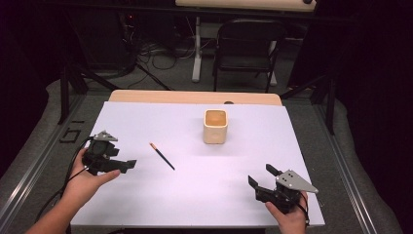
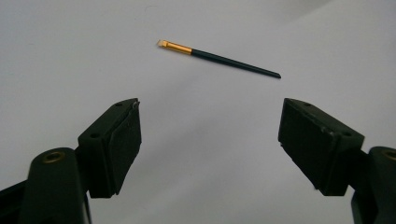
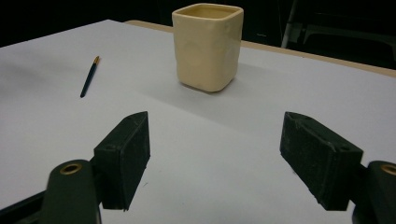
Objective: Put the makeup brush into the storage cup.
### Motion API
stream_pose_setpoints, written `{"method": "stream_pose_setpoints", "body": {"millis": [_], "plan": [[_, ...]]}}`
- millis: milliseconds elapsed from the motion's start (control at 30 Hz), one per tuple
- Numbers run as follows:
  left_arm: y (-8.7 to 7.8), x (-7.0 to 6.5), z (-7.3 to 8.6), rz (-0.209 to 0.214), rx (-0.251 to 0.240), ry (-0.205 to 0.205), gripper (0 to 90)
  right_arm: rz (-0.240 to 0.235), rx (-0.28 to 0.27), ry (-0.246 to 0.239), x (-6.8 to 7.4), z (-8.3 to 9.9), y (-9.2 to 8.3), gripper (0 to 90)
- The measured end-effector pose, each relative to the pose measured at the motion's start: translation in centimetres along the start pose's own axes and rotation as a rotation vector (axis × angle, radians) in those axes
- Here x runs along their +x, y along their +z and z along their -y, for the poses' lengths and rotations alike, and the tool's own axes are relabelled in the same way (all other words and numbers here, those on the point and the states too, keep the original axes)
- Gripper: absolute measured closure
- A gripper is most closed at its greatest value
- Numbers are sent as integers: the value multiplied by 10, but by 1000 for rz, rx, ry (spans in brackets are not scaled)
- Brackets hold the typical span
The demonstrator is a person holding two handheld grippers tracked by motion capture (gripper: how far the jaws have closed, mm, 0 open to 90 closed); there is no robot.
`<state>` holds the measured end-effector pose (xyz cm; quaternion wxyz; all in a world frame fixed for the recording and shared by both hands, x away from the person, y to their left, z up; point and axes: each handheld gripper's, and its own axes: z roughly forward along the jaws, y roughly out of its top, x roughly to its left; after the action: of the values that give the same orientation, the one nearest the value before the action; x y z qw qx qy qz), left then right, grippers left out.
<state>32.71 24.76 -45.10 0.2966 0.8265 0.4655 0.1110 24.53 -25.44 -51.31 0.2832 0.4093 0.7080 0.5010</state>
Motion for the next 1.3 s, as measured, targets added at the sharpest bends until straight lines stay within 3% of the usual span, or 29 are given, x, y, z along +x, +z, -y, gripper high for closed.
{"method": "stream_pose_setpoints", "body": {"millis": [233, 633, 1067, 1300], "plan": [[4, 2, -7, -4, 59, -22, 216, 0, 6, -1, 0, 0, 0, 244], [16, -1, -17, -15, 165, -11, 216, -2, -2, 1, 0, 1, 1, 243], [26, -4, -28, -19, 218, -5, 216, -6, 8, 2, 0, 1, 1, 243], [31, 1, -31, -11, 247, -49, 217, -6, 9, 4, 0, 1, 1, 243]]}}
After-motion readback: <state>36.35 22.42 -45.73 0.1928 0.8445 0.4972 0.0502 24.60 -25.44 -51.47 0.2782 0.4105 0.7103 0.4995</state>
